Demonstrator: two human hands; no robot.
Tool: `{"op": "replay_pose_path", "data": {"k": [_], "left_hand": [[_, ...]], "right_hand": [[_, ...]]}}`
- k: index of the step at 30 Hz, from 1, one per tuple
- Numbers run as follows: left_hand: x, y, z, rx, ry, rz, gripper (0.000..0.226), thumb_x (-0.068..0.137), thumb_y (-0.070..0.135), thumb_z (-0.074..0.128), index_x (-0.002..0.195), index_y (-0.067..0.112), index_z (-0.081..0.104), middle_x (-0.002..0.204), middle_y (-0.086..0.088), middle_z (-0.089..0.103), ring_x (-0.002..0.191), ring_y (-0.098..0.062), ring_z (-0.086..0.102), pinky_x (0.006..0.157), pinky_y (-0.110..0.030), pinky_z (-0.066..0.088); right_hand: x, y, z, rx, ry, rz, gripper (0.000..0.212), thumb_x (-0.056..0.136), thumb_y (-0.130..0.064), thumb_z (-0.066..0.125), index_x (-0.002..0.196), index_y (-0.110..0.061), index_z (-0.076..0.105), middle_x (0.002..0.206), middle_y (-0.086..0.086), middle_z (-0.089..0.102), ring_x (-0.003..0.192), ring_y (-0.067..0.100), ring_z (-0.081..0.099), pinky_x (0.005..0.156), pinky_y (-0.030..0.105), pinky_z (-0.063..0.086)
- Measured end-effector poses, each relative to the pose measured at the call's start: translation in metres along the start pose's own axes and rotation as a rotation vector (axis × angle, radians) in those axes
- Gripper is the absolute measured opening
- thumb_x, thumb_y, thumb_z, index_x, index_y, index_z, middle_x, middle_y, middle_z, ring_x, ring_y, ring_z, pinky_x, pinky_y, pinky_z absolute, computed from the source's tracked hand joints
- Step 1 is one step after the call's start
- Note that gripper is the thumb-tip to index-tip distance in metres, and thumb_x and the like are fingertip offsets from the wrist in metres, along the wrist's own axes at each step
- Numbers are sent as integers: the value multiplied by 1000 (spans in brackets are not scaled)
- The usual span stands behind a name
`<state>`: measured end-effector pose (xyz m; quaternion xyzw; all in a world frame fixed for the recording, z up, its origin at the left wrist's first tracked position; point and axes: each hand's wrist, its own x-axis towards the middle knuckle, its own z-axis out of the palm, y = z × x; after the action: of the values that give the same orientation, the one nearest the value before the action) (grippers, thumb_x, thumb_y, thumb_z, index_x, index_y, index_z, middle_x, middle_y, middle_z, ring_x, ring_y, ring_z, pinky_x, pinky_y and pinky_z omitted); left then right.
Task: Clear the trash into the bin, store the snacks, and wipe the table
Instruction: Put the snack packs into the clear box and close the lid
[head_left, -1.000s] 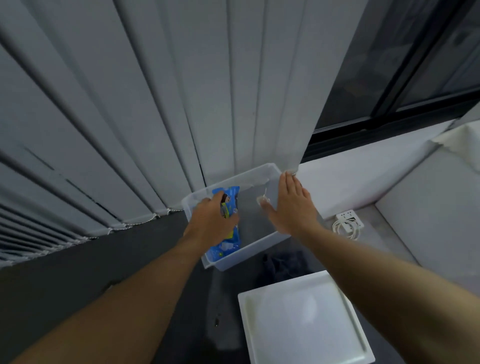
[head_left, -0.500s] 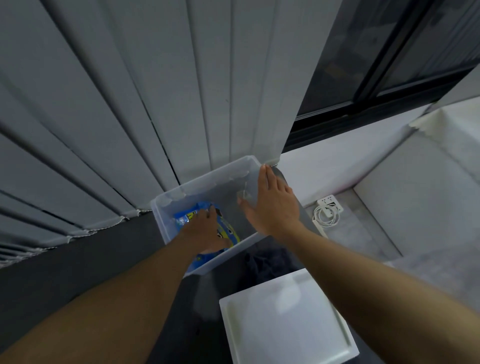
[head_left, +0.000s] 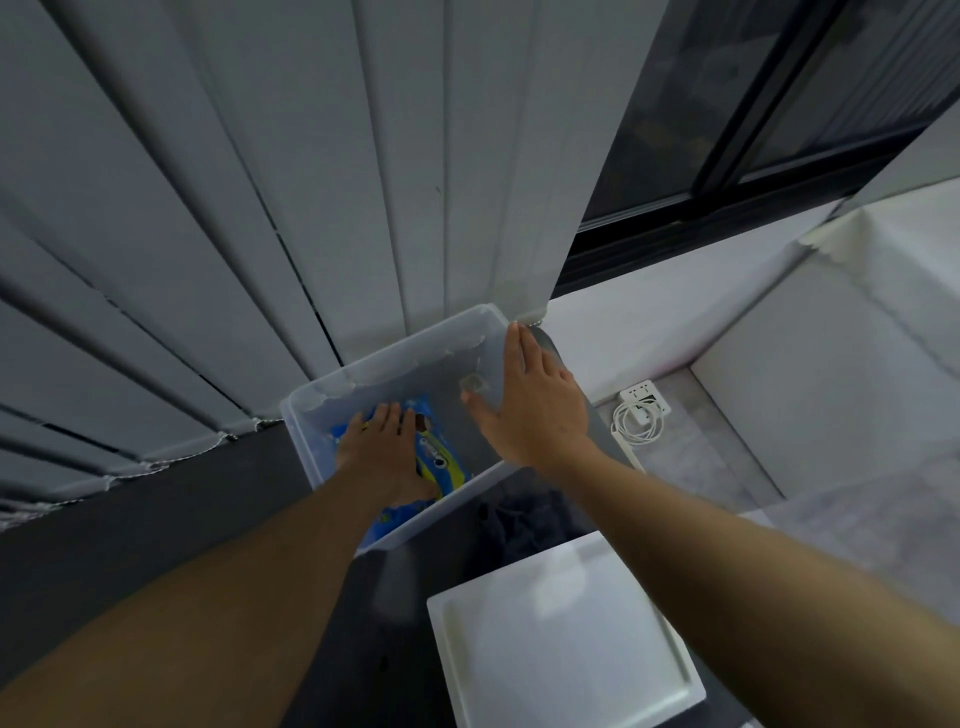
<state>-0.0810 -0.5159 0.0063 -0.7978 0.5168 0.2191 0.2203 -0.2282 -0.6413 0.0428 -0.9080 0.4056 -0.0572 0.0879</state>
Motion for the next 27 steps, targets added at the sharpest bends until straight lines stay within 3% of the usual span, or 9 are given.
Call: {"op": "replay_pose_path", "data": {"k": [8, 17, 20, 24, 27], "left_hand": [[0, -5, 8, -143, -23, 38, 116, 86, 72, 50, 156, 11, -19, 164, -9, -24, 153, -26, -16, 124, -44, 5], [-10, -12, -1, -150, -10, 63, 109, 89, 71, 48, 158, 12, -13, 165, -5, -19, 153, -24, -12, 124, -44, 6], [-19, -16, -17, -122, 41, 84, 95, 95, 61, 46, 159, 13, -5, 167, -6, -10, 154, -25, -6, 124, -43, 9], [-40, -28, -35, -149, 212, 68, 75, 97, 54, 46, 156, 16, 19, 163, -8, 20, 149, -27, 19, 120, -44, 22], [-63, -41, -33, -191, 300, 39, 67, 101, 49, 40, 157, 19, 19, 165, -6, 18, 152, -25, 15, 122, -42, 17]], "right_hand": [[0, 1, 0, 10, 13, -4, 94, 91, -71, 40, 156, -14, 6, 164, 5, 18, 146, 28, 30, 113, 42, 35], [-2, -1, -4, 20, -17, -3, 97, 90, -72, 41, 157, -13, 3, 165, 6, 14, 147, 27, 26, 114, 42, 32], [-1, -1, -6, 20, -45, -2, 99, 90, -73, 40, 157, -11, 0, 165, 7, 11, 150, 28, 20, 118, 44, 24], [-3, -7, -10, 52, -66, -35, 95, 91, -70, 38, 157, -13, 1, 167, 7, 4, 153, 29, 4, 124, 49, 8], [-11, -19, -14, 69, -66, -91, 88, 93, -68, 34, 158, -15, 6, 167, 8, 4, 153, 29, 2, 123, 50, 4]]}}
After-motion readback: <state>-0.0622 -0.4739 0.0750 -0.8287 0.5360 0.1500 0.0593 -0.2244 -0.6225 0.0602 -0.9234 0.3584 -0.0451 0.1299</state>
